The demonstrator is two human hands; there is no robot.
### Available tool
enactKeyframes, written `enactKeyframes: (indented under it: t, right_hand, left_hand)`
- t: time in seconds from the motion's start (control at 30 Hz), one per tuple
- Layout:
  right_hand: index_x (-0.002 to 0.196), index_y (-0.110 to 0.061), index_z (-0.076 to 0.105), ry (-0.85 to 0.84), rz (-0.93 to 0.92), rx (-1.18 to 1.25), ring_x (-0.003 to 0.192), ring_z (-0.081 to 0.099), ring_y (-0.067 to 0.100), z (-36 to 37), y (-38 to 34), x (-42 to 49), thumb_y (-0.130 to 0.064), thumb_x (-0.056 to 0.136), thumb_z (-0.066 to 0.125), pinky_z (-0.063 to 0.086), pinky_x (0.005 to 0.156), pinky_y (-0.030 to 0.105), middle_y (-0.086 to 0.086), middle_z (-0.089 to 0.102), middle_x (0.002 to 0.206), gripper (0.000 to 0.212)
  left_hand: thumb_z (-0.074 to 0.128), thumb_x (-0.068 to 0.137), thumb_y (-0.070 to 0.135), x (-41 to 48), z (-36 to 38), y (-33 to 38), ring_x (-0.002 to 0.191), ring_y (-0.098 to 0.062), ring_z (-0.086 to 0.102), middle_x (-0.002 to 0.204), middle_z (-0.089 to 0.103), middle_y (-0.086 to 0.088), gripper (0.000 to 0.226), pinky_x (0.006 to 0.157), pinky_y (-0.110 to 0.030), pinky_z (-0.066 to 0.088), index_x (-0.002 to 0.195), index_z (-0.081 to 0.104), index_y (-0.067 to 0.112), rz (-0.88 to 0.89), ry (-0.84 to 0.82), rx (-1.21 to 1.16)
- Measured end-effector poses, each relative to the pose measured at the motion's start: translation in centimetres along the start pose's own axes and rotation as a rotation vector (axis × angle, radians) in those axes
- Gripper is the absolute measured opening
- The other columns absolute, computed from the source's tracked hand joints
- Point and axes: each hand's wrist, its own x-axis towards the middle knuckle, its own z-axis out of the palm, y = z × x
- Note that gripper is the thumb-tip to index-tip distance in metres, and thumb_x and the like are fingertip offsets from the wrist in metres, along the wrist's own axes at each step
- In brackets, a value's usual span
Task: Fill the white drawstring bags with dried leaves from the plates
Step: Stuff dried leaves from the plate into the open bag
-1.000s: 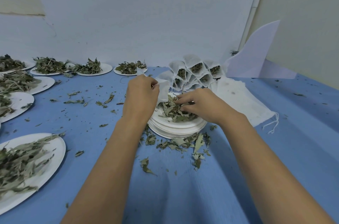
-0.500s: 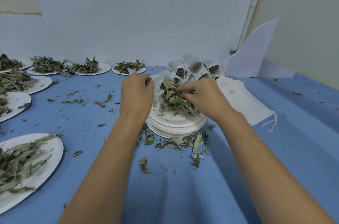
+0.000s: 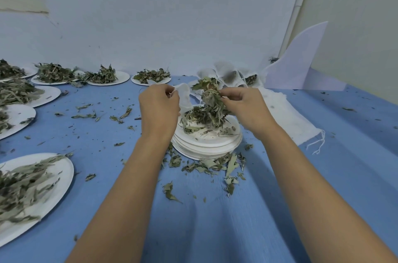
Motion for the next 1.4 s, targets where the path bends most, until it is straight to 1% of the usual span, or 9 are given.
enactKeyframes:
  t: [0.17, 0.37, 0.47, 0.57, 0.63, 0.9, 1.0, 1.23, 1.4]
  right_hand:
    - [0.104, -0.017, 0.073, -0.083, -0.091, -0.253, 0.063, 0.058, 0.001, 0.8, -0.1, -0.5, -0.008, 0.087, 0.064, 0.043, 0.053, 0.005, -0.014, 0.062, 0.074, 0.021]
    - [0.108, -0.016, 0.072, -0.065, -0.146, -0.304, 0.067, 0.055, -0.008, 1.0, -0.3, -0.7, -0.009, 0.09, 0.062, 0.037, 0.056, -0.001, -0.011, 0.06, 0.078, 0.022]
    - [0.103, -0.016, 0.072, -0.034, -0.129, -0.148, 0.051, 0.051, -0.009, 0.1, -0.8, -0.7, -0.006, 0.09, 0.061, 0.037, 0.05, 0.005, -0.011, 0.061, 0.072, 0.02]
    - [0.096, -0.021, 0.068, -0.042, -0.094, -0.016, 0.071, 0.06, 0.004, -0.7, -1.1, -0.7, -0.003, 0.09, 0.061, 0.051, 0.061, 0.016, -0.001, 0.067, 0.085, 0.02]
    - [0.099, -0.018, 0.069, -0.077, -0.073, 0.03, 0.08, 0.063, 0.013, -1.0, -1.3, -0.7, -0.002, 0.09, 0.06, 0.054, 0.073, 0.023, 0.007, 0.07, 0.094, 0.02]
    - [0.099, -0.016, 0.072, -0.247, -0.068, -0.046, 0.084, 0.067, 0.013, -1.2, -1.6, -0.7, 0.001, 0.089, 0.056, 0.056, 0.08, 0.027, 0.001, 0.073, 0.093, 0.025]
    - [0.1, -0.017, 0.072, -0.242, -0.071, -0.158, 0.088, 0.067, 0.019, -0.8, -1.5, -0.6, -0.003, 0.089, 0.058, 0.055, 0.085, 0.036, 0.0, 0.071, 0.096, 0.023]
    - [0.11, -0.015, 0.069, -0.166, -0.079, -0.336, 0.072, 0.058, 0.019, 0.1, -1.3, -0.7, -0.007, 0.091, 0.054, 0.041, 0.051, 0.012, -0.014, 0.059, 0.078, 0.026]
    - [0.101, -0.013, 0.072, -0.122, -0.108, -0.367, 0.056, 0.048, 0.005, 0.6, -1.4, -0.7, -0.004, 0.089, 0.053, 0.035, 0.048, 0.011, -0.009, 0.058, 0.068, 0.024]
  left_hand:
    - [0.053, 0.092, 0.009, 0.3, -0.1, -0.3, 0.054, -0.021, 0.062, 0.061, 0.064, -0.017, 0.023, 0.05, -0.012, 0.046, 0.078, 0.067, -0.002, -0.001, 0.038, 0.032]
    - [0.051, 0.094, 0.01, 0.2, 0.0, -0.2, 0.051, -0.016, 0.062, 0.069, 0.065, -0.022, 0.026, 0.056, -0.027, 0.046, 0.068, 0.054, 0.013, -0.022, 0.079, 0.057]
    - [0.052, 0.095, 0.01, -0.1, 0.2, -0.1, 0.045, -0.003, 0.058, 0.067, 0.065, -0.017, 0.036, 0.051, -0.026, 0.049, 0.063, 0.046, 0.025, -0.056, 0.095, 0.006]
    - [0.054, 0.095, 0.013, -0.2, 0.5, -0.1, 0.043, -0.008, 0.055, 0.057, 0.059, -0.003, 0.022, 0.044, -0.012, 0.044, 0.075, 0.054, 0.022, -0.115, 0.078, -0.031]
    - [0.055, 0.095, 0.015, -0.1, 0.9, -0.4, 0.048, -0.025, 0.052, 0.058, 0.058, -0.011, 0.022, 0.054, -0.026, 0.047, 0.073, 0.052, 0.019, -0.114, 0.062, 0.013]
    - [0.057, 0.093, 0.017, -0.4, 1.5, 0.0, 0.062, -0.015, 0.058, 0.067, 0.063, 0.003, 0.019, 0.064, -0.028, 0.049, 0.098, 0.073, 0.009, -0.126, 0.044, -0.018]
    - [0.058, 0.091, 0.018, -0.4, 1.8, 0.3, 0.066, 0.0, 0.054, 0.083, 0.066, 0.005, 0.021, 0.058, -0.004, 0.04, 0.105, 0.072, 0.013, -0.16, -0.007, -0.054]
    - [0.056, 0.084, 0.015, -0.6, 2.3, 0.9, 0.056, -0.01, 0.049, 0.069, 0.06, 0.006, 0.014, 0.057, -0.025, 0.041, 0.081, 0.067, 0.023, -0.23, -0.191, -0.144]
    - [0.054, 0.087, 0.011, -0.6, 2.2, 1.0, 0.045, 0.0, 0.041, 0.068, 0.056, 0.005, 0.019, 0.048, -0.016, 0.036, 0.077, 0.06, 0.026, -0.184, -0.29, -0.204]
